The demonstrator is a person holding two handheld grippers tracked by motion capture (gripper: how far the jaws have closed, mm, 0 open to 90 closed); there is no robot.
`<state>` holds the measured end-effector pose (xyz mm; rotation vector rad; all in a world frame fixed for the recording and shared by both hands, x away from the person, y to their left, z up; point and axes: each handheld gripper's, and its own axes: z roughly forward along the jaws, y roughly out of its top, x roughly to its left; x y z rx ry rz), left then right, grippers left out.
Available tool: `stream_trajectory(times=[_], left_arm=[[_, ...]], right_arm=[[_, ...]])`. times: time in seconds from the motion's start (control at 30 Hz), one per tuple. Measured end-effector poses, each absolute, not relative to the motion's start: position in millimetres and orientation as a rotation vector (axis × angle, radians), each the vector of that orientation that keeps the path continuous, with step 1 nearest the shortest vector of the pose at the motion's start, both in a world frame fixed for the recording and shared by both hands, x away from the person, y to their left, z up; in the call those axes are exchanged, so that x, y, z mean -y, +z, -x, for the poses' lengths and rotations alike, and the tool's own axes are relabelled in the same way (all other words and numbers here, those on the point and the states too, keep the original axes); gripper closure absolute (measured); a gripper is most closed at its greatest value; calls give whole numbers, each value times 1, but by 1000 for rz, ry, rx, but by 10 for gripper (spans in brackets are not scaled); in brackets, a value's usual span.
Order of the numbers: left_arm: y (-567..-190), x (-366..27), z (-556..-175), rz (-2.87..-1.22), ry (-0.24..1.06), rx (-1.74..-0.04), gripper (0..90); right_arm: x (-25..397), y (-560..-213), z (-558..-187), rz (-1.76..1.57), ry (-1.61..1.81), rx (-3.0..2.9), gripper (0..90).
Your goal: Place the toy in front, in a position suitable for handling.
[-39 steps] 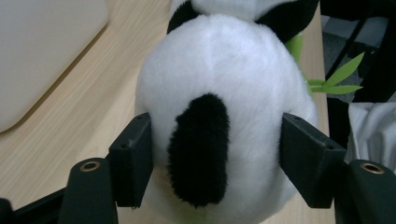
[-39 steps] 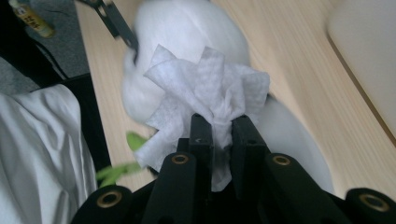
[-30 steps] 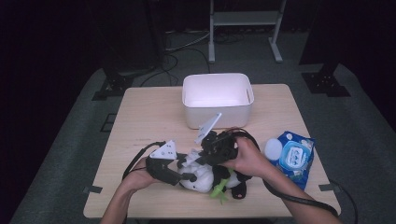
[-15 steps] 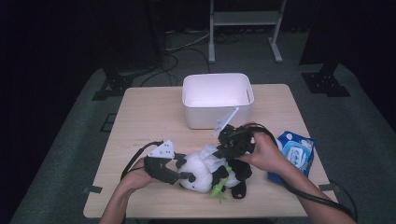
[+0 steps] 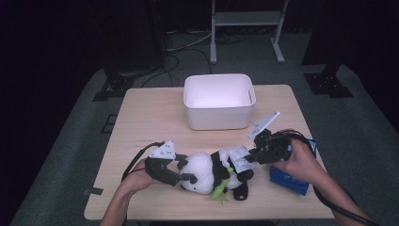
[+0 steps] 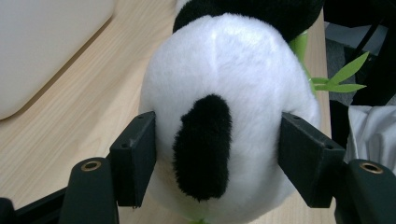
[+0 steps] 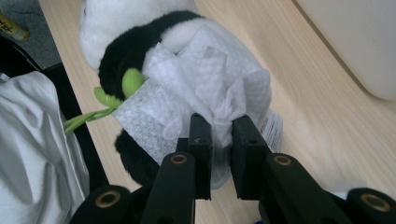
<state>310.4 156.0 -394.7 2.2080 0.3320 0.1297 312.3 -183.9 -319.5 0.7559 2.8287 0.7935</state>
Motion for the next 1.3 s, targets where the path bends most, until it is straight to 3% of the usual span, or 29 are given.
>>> stream_trajectory(times=[0.3, 0.7, 0.8, 1.07, 1.3], left_arm=[[-395, -156, -312, -2213, 130, -336, 318], [-395, -156, -311, -2222, 130, -338, 312], [-394, -156, -312, -2221, 120, -353, 279], [-390, -142, -312, -2232, 45, -399, 93], [-391, -126, -319, -2262, -37, -429, 34]], right_arm=[[184, -322, -314, -754, 821, -2832, 787], [149, -319, -340, -716, 872, -2848, 785], [146, -323, -340, -720, 850, -2857, 786], [148, -331, -324, -673, 826, -2859, 796], [148, -334, -316, -652, 816, -2877, 801]])
